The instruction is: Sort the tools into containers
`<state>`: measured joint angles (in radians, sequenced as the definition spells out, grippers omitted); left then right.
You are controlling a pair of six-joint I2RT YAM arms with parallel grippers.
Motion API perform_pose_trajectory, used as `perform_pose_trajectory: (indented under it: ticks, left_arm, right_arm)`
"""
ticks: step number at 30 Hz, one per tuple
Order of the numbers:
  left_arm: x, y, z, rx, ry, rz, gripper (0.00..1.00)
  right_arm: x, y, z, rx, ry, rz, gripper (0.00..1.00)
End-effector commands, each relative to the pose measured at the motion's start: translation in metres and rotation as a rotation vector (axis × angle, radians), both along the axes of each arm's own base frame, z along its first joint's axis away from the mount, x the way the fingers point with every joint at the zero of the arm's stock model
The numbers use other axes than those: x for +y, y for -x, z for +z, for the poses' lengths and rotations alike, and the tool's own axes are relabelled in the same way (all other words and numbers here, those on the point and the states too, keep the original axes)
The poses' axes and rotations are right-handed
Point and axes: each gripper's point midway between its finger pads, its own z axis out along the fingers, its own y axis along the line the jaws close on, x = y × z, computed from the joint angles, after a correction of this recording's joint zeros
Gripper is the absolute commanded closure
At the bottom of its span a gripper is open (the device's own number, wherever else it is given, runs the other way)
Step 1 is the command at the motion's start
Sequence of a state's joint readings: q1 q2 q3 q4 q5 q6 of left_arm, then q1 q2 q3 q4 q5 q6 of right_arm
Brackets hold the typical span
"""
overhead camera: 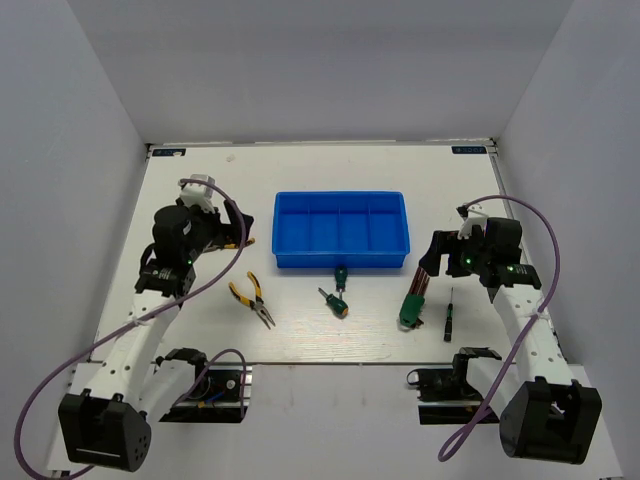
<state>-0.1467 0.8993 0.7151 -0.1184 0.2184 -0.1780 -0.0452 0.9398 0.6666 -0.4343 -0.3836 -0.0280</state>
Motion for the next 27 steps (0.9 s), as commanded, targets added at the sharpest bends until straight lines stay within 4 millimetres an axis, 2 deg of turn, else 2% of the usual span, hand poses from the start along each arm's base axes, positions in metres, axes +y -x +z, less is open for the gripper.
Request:
perform_pose_trajectory:
  ticks: [1, 4, 8, 9, 10, 11, 12, 13, 14, 15, 16, 17, 18, 19, 20, 21, 22, 23, 24, 25, 26, 27]
  left_arm:
    - [0.001, -0.004, 0.0, 0.008, 0.008, 0.018, 0.02]
    - [0.004, -0.006, -0.002, 0.023, 0.009, 0.04, 0.02]
    - [0.005, -0.007, -0.005, 0.034, 0.013, 0.053, 0.05]
    - [0.007, -0.008, -0.005, 0.034, 0.011, 0.062, 0.08]
    - [0.008, -0.01, -0.008, 0.042, 0.007, 0.07, 0.18]
    - [0.008, -0.011, -0.013, 0.05, 0.005, 0.071, 0.28]
    - [0.009, -0.012, -0.016, 0.063, 0.009, 0.082, 0.43]
    - [0.013, -0.016, -0.017, 0.066, 0.002, 0.104, 0.87]
    - [0.015, -0.02, -0.025, 0.101, 0.001, 0.127, 1.0]
    - [0.018, -0.024, -0.029, 0.124, 0.001, 0.156, 1.0]
    - [0.027, -0.029, -0.029, 0.138, -0.019, 0.207, 0.97]
    - [0.03, -0.036, -0.044, 0.196, -0.029, 0.239, 0.76]
    - [0.039, -0.042, -0.051, 0.231, -0.06, 0.292, 0.5]
    - [0.041, -0.051, -0.046, 0.257, -0.074, 0.305, 0.36]
    - [0.042, -0.06, -0.075, 0.352, -0.128, 0.321, 0.33]
    - [0.042, -0.065, -0.083, 0.399, -0.157, 0.313, 0.33]
    - [0.038, -0.073, -0.078, 0.431, -0.175, 0.289, 0.33]
    - [0.036, -0.077, -0.086, 0.471, -0.191, 0.268, 0.43]
    - [0.03, -0.08, -0.093, 0.507, -0.194, 0.233, 0.47]
    - [0.024, -0.089, -0.106, 0.542, -0.206, 0.196, 0.53]
    - [0.026, -0.095, -0.11, 0.552, -0.208, 0.191, 0.7]
    - [0.034, -0.102, -0.114, 0.552, -0.245, 0.223, 0.78]
  right_arm:
    - [0.001, -0.01, 0.015, -0.057, -0.009, -0.008, 0.09]
    - [0.002, -0.008, 0.013, -0.058, 0.0, 0.02, 0.09]
    - [0.011, 0.005, 0.006, -0.076, 0.016, 0.147, 0.09]
    - [0.018, 0.01, 0.007, -0.105, 0.014, 0.23, 0.09]
    - [0.019, 0.014, 0.005, -0.093, 0.009, 0.238, 0.09]
    - [0.022, 0.014, 0.005, -0.101, 0.0, 0.254, 0.22]
    - [0.026, 0.017, 0.004, -0.094, -0.015, 0.278, 0.99]
    - [0.025, 0.016, 0.004, -0.083, -0.014, 0.272, 1.0]
    - [0.027, 0.017, 0.004, -0.081, -0.023, 0.281, 1.0]
    - [0.027, 0.015, 0.007, -0.084, -0.019, 0.28, 1.0]
    - [0.024, 0.013, 0.007, -0.082, -0.006, 0.262, 0.59]
    - [0.025, 0.012, 0.009, -0.091, -0.004, 0.274, 0.11]
    - [0.025, 0.014, 0.009, -0.082, -0.003, 0.277, 0.1]
    - [0.025, 0.013, 0.01, -0.088, -0.001, 0.277, 0.12]
    - [0.027, 0.015, 0.011, -0.091, -0.01, 0.29, 0.73]
    - [0.027, 0.015, 0.012, -0.09, -0.015, 0.285, 1.0]
    - [0.026, 0.014, 0.011, -0.087, -0.011, 0.271, 1.0]
    - [0.025, 0.014, 0.012, -0.087, -0.011, 0.267, 1.0]
    - [0.025, 0.014, 0.012, -0.085, -0.01, 0.262, 0.97]
    - [0.022, 0.012, 0.011, -0.083, 0.003, 0.249, 0.76]
    - [0.022, 0.011, 0.014, -0.083, 0.001, 0.244, 0.73]
    - [0.022, 0.012, 0.014, -0.079, 0.0, 0.242, 0.72]
